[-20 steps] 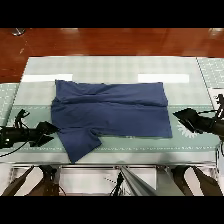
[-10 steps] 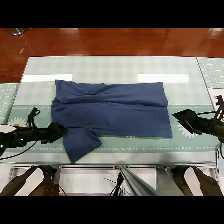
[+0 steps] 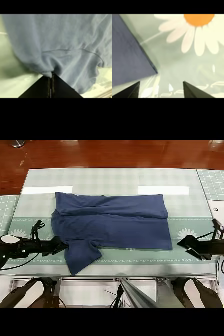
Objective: Fold the shirts.
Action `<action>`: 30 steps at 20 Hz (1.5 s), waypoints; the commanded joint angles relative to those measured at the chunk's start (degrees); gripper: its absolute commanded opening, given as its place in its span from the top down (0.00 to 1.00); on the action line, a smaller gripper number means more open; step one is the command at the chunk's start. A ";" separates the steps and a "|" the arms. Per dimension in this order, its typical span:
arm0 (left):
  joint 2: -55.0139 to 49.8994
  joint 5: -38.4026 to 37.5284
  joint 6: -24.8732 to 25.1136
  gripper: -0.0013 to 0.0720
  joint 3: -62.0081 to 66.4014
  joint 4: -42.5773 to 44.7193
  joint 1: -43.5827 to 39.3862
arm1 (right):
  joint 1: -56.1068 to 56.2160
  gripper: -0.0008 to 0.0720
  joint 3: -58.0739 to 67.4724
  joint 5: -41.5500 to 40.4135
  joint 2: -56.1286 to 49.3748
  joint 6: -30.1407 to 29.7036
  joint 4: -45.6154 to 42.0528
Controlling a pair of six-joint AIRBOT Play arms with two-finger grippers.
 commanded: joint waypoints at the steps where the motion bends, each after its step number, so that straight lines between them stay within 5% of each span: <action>1: 0.07 -1.22 -0.11 0.96 1.38 -0.70 -0.07 | -0.02 0.14 0.00 5.05 -5.29 -4.72 3.76; 15: 0.04 -1.66 -0.11 0.96 1.46 -1.49 -0.09 | 6.25 0.16 0.48 -8.07 -21.07 -10.54 19.34; 17: 0.04 -1.88 -0.11 0.96 1.46 -2.62 -0.09 | 9.31 0.25 2.67 -8.94 -21.51 -10.27 20.20; 18: 0.04 -1.88 -0.09 0.96 1.49 -2.64 -0.07 | 10.54 0.75 4.39 -8.31 -21.51 -10.56 19.85; 19: 0.04 -1.90 -0.07 0.96 1.68 -2.54 0.04 | 11.30 0.95 6.12 -7.87 -21.51 -11.06 19.47; 25: 0.04 -5.55 -0.11 0.96 9.42 -3.08 0.04 | 11.93 0.95 17.22 -0.83 -21.51 -11.30 15.37; 30: -4.13 -2.16 -3.19 0.96 23.26 -5.62 -0.31 | 11.93 0.95 28.52 -2.64 -23.78 -9.11 16.41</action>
